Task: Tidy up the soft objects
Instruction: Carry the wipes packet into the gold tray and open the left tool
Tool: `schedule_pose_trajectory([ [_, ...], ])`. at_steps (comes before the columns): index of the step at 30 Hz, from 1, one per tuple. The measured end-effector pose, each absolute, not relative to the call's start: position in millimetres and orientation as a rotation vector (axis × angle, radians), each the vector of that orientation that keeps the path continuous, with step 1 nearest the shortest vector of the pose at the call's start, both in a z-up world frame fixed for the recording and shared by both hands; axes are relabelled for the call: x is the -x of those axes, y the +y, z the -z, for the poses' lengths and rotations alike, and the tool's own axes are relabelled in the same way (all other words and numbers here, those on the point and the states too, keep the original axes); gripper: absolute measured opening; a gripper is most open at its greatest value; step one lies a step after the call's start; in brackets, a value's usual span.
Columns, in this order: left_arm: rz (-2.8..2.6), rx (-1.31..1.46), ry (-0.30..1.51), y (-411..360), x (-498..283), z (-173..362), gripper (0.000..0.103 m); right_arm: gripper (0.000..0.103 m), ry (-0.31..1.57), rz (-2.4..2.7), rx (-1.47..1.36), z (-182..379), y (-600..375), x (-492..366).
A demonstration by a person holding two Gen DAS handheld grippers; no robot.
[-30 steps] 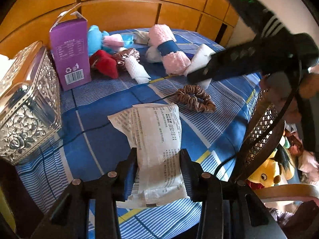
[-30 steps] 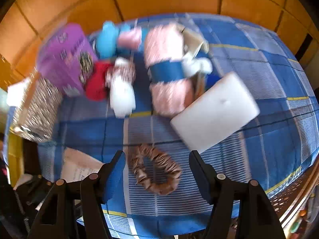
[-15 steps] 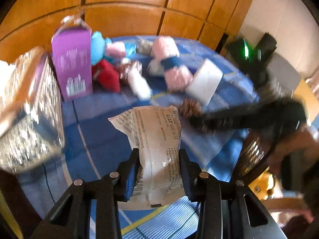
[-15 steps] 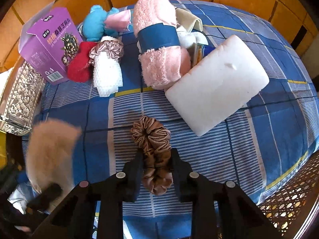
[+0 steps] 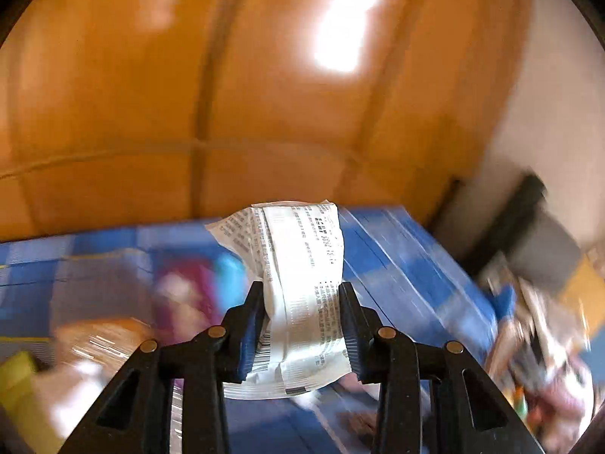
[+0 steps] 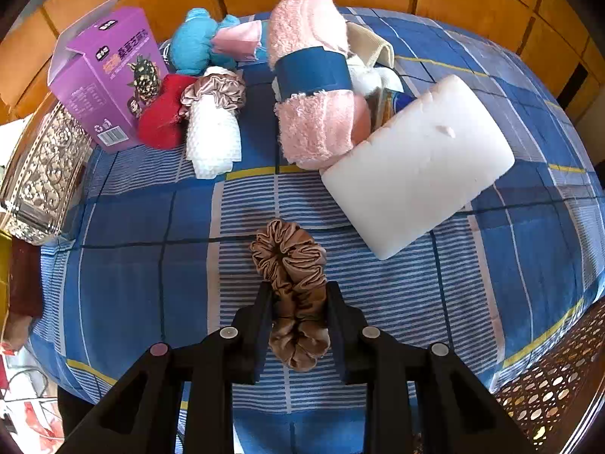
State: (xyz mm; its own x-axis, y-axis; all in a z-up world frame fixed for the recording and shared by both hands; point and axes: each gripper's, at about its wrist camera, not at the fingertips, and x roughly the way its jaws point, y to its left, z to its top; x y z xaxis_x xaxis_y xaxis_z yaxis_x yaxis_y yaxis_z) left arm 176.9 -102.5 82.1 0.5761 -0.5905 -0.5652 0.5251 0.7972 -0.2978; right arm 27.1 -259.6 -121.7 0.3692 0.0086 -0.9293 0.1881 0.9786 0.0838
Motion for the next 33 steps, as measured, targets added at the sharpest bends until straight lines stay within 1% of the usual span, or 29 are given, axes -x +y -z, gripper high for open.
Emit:
schedule_pose_trajectory([
  [3,0.489,0.151,0.654,-43.4,-190.4,-91.6,0.039,0.029,1.17,0.119,-0.166,123.0,-254.9,-26.4],
  [6,0.321,0.197,0.634,25.7,-187.4,-85.6,0.039,0.029,1.16,0.125,-0.129,124.1,-247.5,-25.4],
  [10,0.152,0.234,0.653,100.6,-153.2,-52.7,0.039,0.029,1.155,0.132,-0.098,125.2,-238.6,-24.8],
  [13,0.061,0.288,0.697,141.3,-126.2,-21.0,0.039,0.029,1.149,0.137,-0.088,125.7,-233.0,-22.6],
  [18,-0.008,0.37,0.795,178.0,-84.6,33.9,0.039,0.029,1.138,0.139,-0.08,128.0,-228.2,-17.4],
  [24,0.026,0.415,0.902,168.9,-71.6,70.9,0.04,0.027,1.129,0.137,-0.068,128.9,-224.7,-12.2],
  [26,0.037,0.453,0.92,166.8,-72.6,74.9,0.045,0.026,1.125,0.138,-0.069,129.0,-225.2,-10.5],
  [27,0.056,0.471,0.917,165.3,-72.9,74.2,0.056,0.026,1.122,0.139,-0.073,129.5,-226.1,-9.6],
  [28,0.06,0.474,0.911,163.8,-72.3,73.3,0.063,0.025,1.117,0.139,-0.072,129.9,-225.2,-8.5],
  [30,0.062,0.459,0.894,159.3,-69.5,69.4,0.067,0.023,1.114,0.139,-0.067,127.5,-224.9,-7.5],
  [33,0.062,0.4,0.884,156.8,-64.5,65.4,0.068,0.021,1.109,0.133,-0.061,127.9,-224.3,-6.4],
])
